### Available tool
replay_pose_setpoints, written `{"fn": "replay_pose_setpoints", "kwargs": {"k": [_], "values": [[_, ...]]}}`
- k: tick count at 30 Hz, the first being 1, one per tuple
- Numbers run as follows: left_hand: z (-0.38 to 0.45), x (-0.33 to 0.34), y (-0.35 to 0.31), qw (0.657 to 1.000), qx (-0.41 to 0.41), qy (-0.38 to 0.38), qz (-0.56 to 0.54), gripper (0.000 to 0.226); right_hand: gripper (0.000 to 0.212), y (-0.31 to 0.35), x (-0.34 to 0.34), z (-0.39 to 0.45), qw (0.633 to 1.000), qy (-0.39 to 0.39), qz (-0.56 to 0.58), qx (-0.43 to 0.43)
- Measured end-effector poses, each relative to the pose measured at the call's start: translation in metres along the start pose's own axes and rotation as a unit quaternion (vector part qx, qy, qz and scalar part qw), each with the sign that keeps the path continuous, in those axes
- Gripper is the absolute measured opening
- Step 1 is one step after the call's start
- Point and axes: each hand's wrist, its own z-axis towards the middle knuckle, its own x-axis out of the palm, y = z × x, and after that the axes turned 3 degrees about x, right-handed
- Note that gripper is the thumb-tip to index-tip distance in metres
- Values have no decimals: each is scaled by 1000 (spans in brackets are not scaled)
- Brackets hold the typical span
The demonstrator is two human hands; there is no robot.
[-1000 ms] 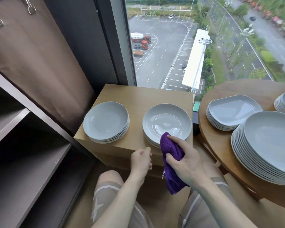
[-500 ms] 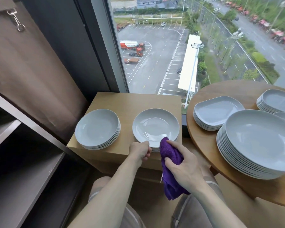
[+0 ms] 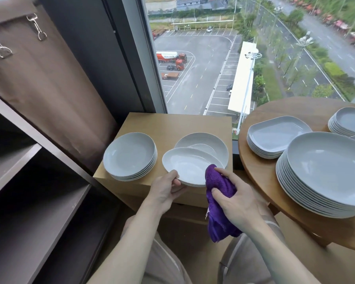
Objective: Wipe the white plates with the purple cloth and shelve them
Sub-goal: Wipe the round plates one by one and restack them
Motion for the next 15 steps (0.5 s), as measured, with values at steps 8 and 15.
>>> {"fn": "replay_pose_setpoints", "kwargs": {"k": [8, 15], "values": [[-19, -48, 4, 989, 10, 22, -144, 12, 51, 9, 7, -10, 1000, 22, -12, 3], [-51, -78, 5, 960, -2, 85, -268, 62, 50, 25, 14, -15, 999, 32, -24, 8]]}}
